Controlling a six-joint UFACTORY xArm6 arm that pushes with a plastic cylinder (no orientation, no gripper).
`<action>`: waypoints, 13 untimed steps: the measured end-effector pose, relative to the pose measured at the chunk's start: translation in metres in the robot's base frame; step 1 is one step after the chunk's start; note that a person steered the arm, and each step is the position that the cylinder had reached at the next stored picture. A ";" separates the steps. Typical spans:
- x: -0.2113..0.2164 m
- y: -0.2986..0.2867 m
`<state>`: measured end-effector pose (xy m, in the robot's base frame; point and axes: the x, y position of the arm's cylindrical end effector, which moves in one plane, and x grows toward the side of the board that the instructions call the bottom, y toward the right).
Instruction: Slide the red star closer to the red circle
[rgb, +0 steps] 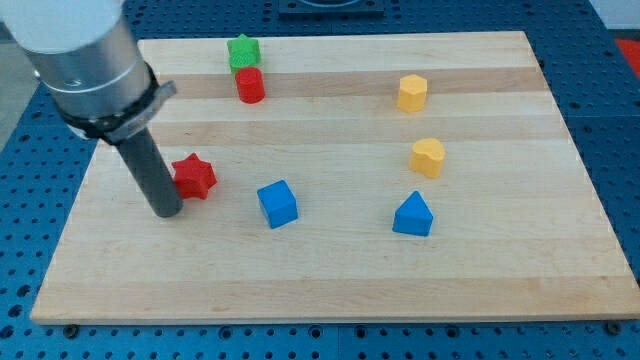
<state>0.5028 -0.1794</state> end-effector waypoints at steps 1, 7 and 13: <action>-0.019 0.025; -0.071 -0.055; -0.103 0.011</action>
<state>0.3997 -0.1682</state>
